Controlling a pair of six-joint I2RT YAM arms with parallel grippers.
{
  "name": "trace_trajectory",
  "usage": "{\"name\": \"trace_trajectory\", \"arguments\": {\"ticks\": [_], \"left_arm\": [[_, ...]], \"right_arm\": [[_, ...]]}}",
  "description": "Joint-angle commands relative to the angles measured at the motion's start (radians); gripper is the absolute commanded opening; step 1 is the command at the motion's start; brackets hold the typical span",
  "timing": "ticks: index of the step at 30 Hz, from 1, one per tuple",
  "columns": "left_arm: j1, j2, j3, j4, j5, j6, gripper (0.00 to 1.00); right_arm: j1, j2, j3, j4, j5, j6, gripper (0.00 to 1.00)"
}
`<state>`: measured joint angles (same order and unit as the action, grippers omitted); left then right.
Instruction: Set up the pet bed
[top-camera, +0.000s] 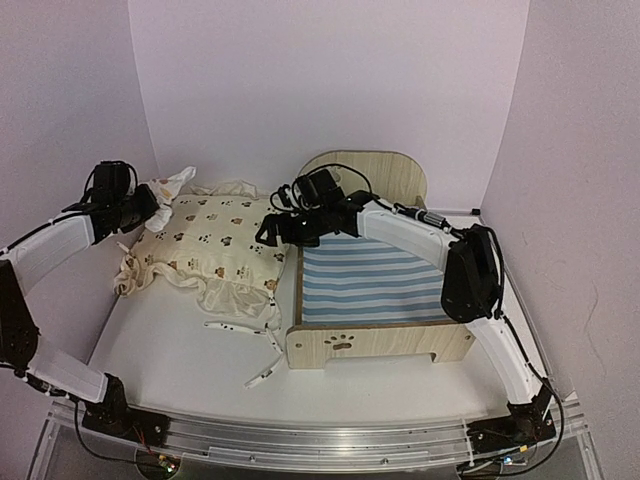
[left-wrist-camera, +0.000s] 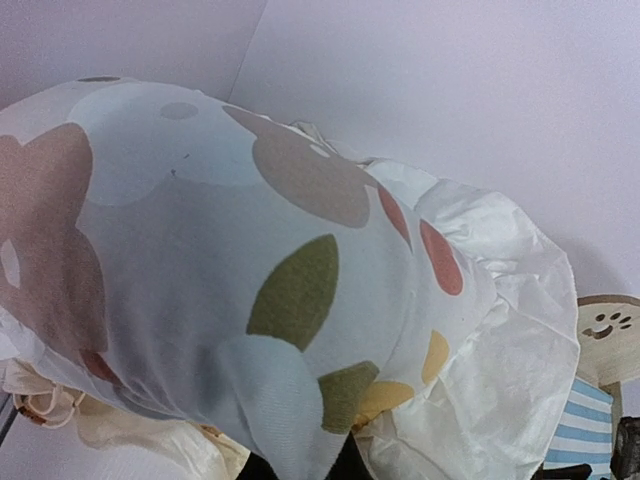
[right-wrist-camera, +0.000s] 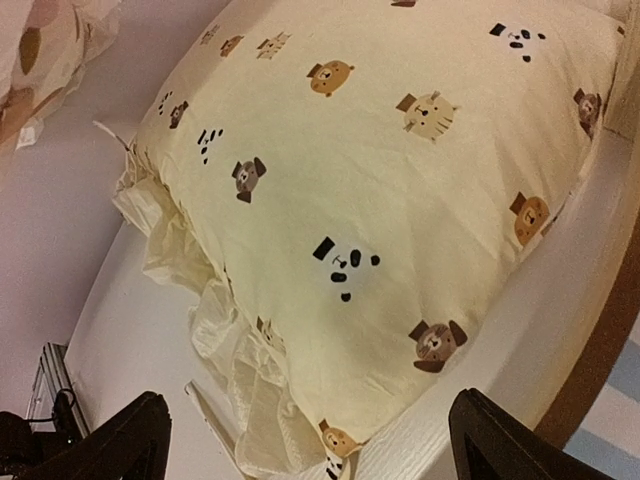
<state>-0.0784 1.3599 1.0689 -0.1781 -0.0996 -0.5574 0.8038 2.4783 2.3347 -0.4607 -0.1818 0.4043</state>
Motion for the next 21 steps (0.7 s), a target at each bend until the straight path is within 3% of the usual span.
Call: {"name": "trace_trajectory", "arguments": {"ticks": [1, 5, 10, 16, 18, 19, 20, 21], "left_arm": [[0.003, -0.077, -0.026, -0.124, -0.025, 0.026, 0.00], [-0.007, -0.131, -0.050, -0.277, -0.082, -0.046, 0.00], [-0.015, -0.334, -0.243, -0.304, -0.130, -0.162, 0.00], [-0.015, -0.447, -0.371, -0.408, -0.141, -0.261, 0.03], [-0.015, -0.485, -0.383, -0.451, -0.148, -0.298, 0.18], [-0.015, -0.506, -0.381, -0.463, -0.137, -0.306, 0.34], [-0.014, -0.531, -0.376, -0.470, -0.123, -0.311, 0.54], [-0.014, -0.569, -0.369, -0.476, -0.113, -0.315, 0.85]], "right_arm": [[0.043, 0.077, 0.053, -0.041, 0.073, -0.043, 0.98], [0.072, 0.027, -0.034, -0.036, 0.176, -0.106, 0.98], [0.075, -0.052, -0.079, -0.032, 0.182, -0.126, 0.98], [0.087, -0.192, -0.184, -0.029, 0.182, -0.125, 0.98], [0.091, -0.250, -0.229, -0.028, 0.192, -0.124, 0.98], [0.094, -0.285, -0.253, -0.028, 0.204, -0.123, 0.98], [0.095, -0.318, -0.278, -0.029, 0.215, -0.122, 0.98], [0.096, -0.345, -0.310, -0.028, 0.225, -0.122, 0.98]]}}
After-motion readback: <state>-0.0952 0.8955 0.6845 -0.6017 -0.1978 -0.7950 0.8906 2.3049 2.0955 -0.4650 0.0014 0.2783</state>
